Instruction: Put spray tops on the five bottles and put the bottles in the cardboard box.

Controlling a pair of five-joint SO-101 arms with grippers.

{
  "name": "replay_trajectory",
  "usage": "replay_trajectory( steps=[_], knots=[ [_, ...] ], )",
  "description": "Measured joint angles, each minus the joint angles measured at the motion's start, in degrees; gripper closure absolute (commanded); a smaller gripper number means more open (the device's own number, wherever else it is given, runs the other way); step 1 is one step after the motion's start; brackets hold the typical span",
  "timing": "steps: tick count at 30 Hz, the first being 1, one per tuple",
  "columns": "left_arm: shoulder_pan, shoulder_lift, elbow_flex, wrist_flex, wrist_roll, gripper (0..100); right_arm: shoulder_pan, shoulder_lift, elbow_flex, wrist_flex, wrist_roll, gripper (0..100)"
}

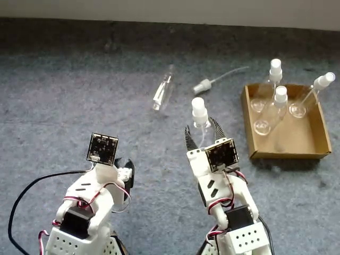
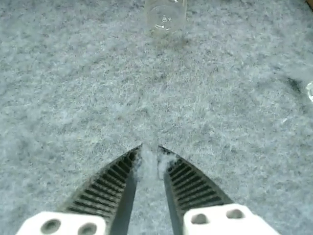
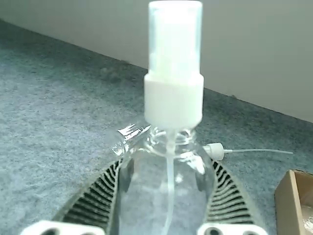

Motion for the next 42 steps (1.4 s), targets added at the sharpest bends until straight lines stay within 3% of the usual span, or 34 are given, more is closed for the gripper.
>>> replay_trajectory(
  steps=[9, 23, 34, 42],
  knots=[
    [0.0, 0.0, 2.02, 0.0, 0.0, 99, 0.44, 0.0, 0.0, 0.18, 0.0, 88.6],
    [0.0, 0.0, 8.18, -4.75, 0.0, 99, 13.45, 0.0, 0.0, 0.18, 0.0, 88.6],
    [0.0, 0.0, 8.18, -4.75, 0.0, 99, 19.08, 0.0, -2.37, 0.44, 0.0, 88.6],
    [0.0, 0.0, 8.18, -4.75, 0.0, 99, 25.32, 0.0, -13.19, 9.05, 0.0, 88.6]
  ],
)
